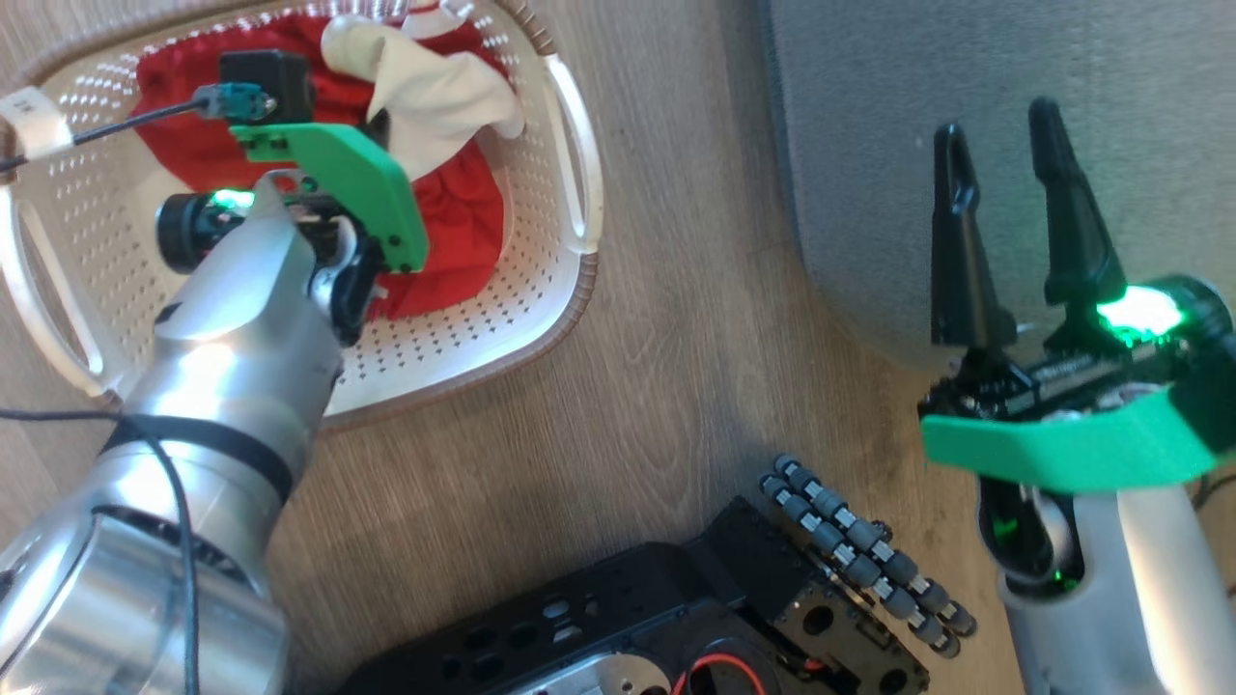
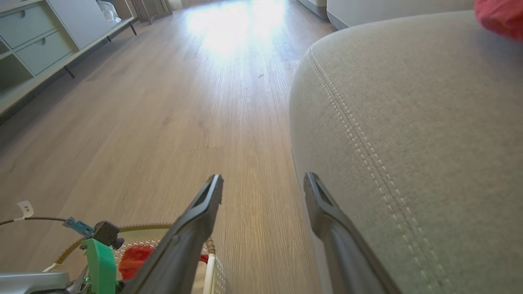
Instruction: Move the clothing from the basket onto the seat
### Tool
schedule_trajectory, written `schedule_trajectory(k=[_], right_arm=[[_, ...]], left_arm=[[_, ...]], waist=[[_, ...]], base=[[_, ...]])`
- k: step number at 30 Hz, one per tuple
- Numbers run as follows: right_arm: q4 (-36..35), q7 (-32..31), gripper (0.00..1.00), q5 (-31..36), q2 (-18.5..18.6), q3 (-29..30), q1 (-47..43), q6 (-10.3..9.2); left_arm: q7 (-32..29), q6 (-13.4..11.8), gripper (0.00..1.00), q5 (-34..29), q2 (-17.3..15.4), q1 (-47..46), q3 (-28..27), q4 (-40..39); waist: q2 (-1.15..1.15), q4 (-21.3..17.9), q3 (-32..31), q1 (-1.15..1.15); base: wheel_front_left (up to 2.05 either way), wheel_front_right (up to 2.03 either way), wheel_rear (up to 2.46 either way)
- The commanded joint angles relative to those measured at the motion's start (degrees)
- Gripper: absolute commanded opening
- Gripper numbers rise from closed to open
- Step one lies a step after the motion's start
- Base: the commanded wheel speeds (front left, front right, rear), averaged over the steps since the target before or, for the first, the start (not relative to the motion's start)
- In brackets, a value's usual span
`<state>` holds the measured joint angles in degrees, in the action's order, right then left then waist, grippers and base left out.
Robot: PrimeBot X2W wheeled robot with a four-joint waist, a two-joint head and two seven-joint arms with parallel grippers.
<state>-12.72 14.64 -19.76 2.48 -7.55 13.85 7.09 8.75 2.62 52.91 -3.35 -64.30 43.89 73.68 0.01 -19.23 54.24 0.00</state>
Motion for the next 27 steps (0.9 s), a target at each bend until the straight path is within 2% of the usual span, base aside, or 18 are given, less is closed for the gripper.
schedule_trajectory(k=[1, 9, 17, 23, 27], right_arm=[[-0.9, 0.4, 1.00, -0.7, 0.4, -0.8, -1.1, 0.40], [7.0, 0.4, 1.00, -0.4, 0.4, -0.1, 0.0, 0.40], [13.4, 0.4, 1.00, 0.3, 0.4, 1.8, -2.0, 0.40], [16.0, 0.4, 1.00, 1.9, 0.4, 3.5, -5.3, 0.40], [17.4, 0.4, 1.00, 2.1, 0.4, 3.6, -7.2, 0.40]], left_arm=[[0.8, 0.3, 0.00, -0.4, -1.2, 2.0, -0.2, -0.2], [4.4, 2.5, 0.00, 2.0, -0.7, 11.1, -1.6, 0.1], [6.2, 4.2, 0.00, 0.2, -0.4, 18.1, -0.1, -1.5], [6.2, 3.6, 0.00, -2.8, -1.3, 22.3, -6.2, -11.0], [6.2, 2.1, 0.00, -9.7, -1.7, 26.3, -11.3, -19.7]], waist=[[-0.01, -0.6, -1.5, 0.00], [-0.01, 2.3, -15.3, 0.00], [-0.01, 6.3, -28.2, 0.00], [-0.01, 10.9, -36.5, 0.00], [-0.01, 13.4, -41.7, 0.00]], base=[[0.00, 0.00, 0.00], [0.00, 0.00, 0.00], [0.00, 0.00, 0.00], [0.00, 0.00, 0.00], [0.00, 0.00, 0.00]])
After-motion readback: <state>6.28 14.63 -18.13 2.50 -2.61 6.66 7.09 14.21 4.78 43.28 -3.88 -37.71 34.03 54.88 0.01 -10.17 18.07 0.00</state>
